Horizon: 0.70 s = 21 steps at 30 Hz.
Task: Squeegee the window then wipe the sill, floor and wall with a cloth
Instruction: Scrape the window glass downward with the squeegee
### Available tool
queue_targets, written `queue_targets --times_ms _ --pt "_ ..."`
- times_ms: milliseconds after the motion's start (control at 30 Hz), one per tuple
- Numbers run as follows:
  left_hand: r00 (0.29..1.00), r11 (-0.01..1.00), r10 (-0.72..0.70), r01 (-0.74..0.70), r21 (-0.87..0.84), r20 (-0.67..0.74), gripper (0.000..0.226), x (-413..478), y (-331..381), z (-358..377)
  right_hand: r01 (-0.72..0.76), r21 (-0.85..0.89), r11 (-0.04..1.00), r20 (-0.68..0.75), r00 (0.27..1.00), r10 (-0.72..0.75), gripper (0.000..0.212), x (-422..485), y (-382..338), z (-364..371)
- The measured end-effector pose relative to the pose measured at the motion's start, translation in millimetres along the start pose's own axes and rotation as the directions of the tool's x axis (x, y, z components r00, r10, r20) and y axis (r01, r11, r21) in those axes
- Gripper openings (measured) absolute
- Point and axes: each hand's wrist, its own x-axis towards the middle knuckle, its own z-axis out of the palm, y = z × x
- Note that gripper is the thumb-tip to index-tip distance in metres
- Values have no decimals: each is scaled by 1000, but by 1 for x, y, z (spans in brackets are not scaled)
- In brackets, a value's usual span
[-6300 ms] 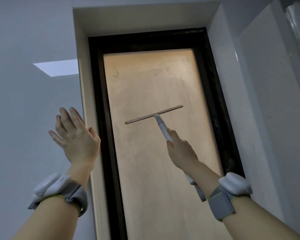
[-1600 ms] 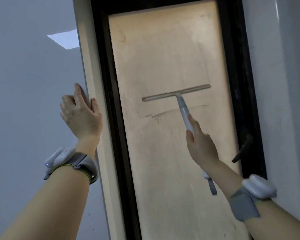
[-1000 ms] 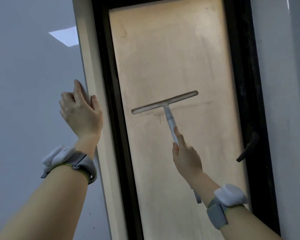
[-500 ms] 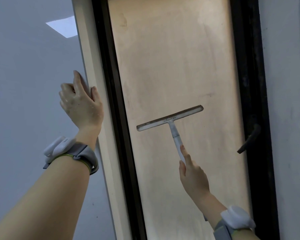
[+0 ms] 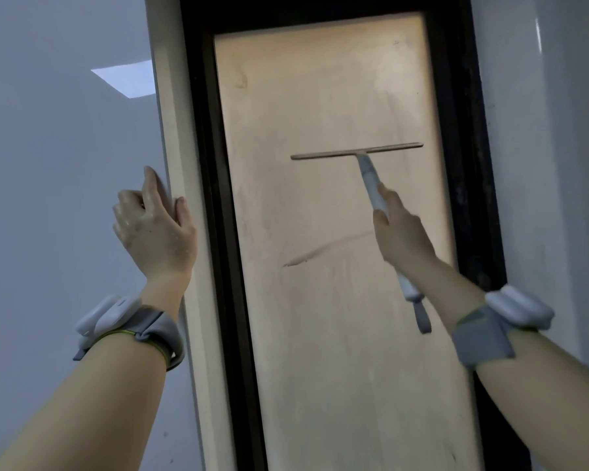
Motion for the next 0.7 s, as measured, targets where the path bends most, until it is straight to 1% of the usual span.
queue_targets --times_ms 167,333,533,700 --pt "1000 1000 -1 1 18 3 53 -2 -1 1 -41 -46 998 48 998 44 44 20 -11 -17" --pt "1000 999 2 -2 35 3 53 -1 -1 1 -57 -86 995 28 998 60 45 -7 8 -4" --pt "1000 999 0 0 42 3 52 -1 0 0 -105 -27 994 3 994 105 45 -51 40 29" --pt "1000 999 -2 2 34 -5 52 -2 0 1 -127 -36 991 -9 992 126 45 -82 62 49"
